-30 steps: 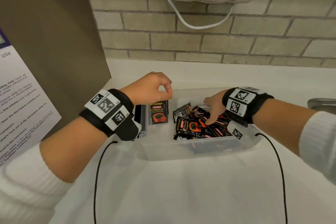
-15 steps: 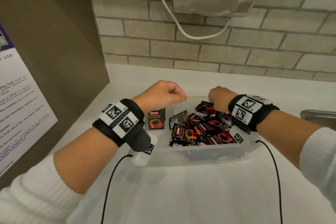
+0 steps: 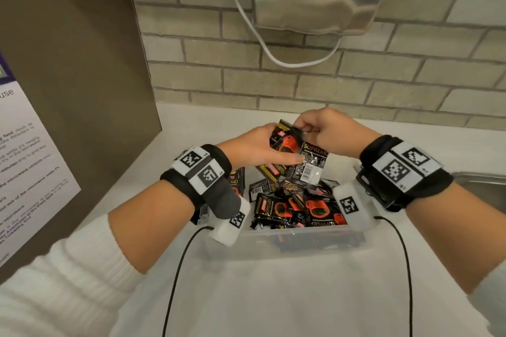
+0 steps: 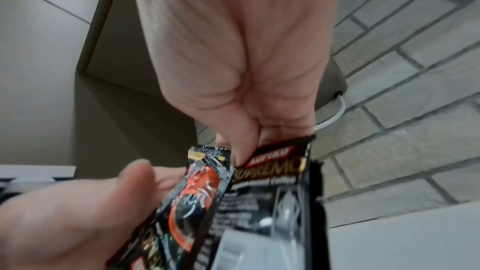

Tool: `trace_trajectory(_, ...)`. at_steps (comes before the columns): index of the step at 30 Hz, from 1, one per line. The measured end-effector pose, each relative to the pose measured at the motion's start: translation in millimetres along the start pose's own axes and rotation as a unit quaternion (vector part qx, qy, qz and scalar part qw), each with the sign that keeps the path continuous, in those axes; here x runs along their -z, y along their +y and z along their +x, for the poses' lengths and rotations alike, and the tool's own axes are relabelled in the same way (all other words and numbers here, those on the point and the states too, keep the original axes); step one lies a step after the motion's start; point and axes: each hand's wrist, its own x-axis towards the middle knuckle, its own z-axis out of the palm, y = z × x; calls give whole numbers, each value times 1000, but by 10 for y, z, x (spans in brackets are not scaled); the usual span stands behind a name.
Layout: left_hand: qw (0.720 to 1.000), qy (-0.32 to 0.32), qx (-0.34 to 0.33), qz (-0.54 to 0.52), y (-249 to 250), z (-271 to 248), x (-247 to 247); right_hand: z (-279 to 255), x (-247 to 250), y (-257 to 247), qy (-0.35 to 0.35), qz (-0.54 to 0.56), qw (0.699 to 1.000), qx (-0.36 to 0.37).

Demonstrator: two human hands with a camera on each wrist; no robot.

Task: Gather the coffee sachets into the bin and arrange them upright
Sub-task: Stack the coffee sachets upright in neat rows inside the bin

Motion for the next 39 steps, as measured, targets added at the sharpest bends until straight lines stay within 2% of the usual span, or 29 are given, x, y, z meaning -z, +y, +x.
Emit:
trace_trajectory(3, 987, -66, 28, -146, -34, -22, -30, 54, -71, -23, 41, 80, 996, -5)
trace_trajectory(7, 946, -62, 75, -310, -105, -48, -18, 122, -249, -50, 87, 208, 974, -21)
trace_trajectory(9, 944, -30, 82, -319, -123, -79, 4, 143, -317, -56, 132, 251, 958, -30)
trace_trajectory(12, 956, 58, 75, -277, -191, -107, 49, 122, -395, -44, 238, 307, 917, -93)
trace_trajectory(13, 957, 89, 75, -267, -209, -111, 63, 101, -424, -56, 248, 329, 904, -114)
trace_trajectory(16, 952, 138, 77, -263, -241, -127, 86, 39, -584, -133, 166, 430, 873, -159)
trace_trajectory(18, 950, 147, 80, -263, -254, -153, 85, 46, -701, -135, 158, 456, 855, -188)
trace_trajectory(21, 941, 166, 80, -285, -295, -195, 89, 80, -765, -112, 187, 549, 782, -229)
trace_trajectory(23, 936, 171, 79, -296, -323, -221, 95, 58, -793, -116, 175, 648, 699, -247)
trace_trajectory(24, 935, 171, 78, -302, -326, -234, 94, 35, -799, -123, 151, 701, 654, -242)
trace_trajectory(25, 933, 171, 76, -309, -328, -244, 94, 8, -801, -133, 116, 739, 621, -233)
trace_trajectory(26, 930, 171, 75, -316, -331, -249, 97, -6, -806, -134, 79, 762, 604, -220)
trace_trajectory(29, 921, 166, 72, -345, -322, -273, 115, -43, -825, -130, 14, 793, 583, -177)
trace_trajectory(32, 917, 168, 62, -355, -332, -299, 155, -95, -820, -149, 9, 809, 560, -176)
trace_trajectory(34, 916, 174, 56, -358, -344, -321, 186, -117, -845, -142, 36, 821, 535, -194)
trace_trajectory(35, 915, 176, 55, -359, -350, -330, 198, -123, -859, -140, 57, 819, 534, -200)
trace_trajectory(36, 914, 175, 54, -361, -358, -337, 208, -121, -874, -143, 78, 804, 555, -198)
trace_trajectory(39, 914, 168, 54, -366, -363, -343, 194, -85, -931, -184, 127, 686, 695, -177)
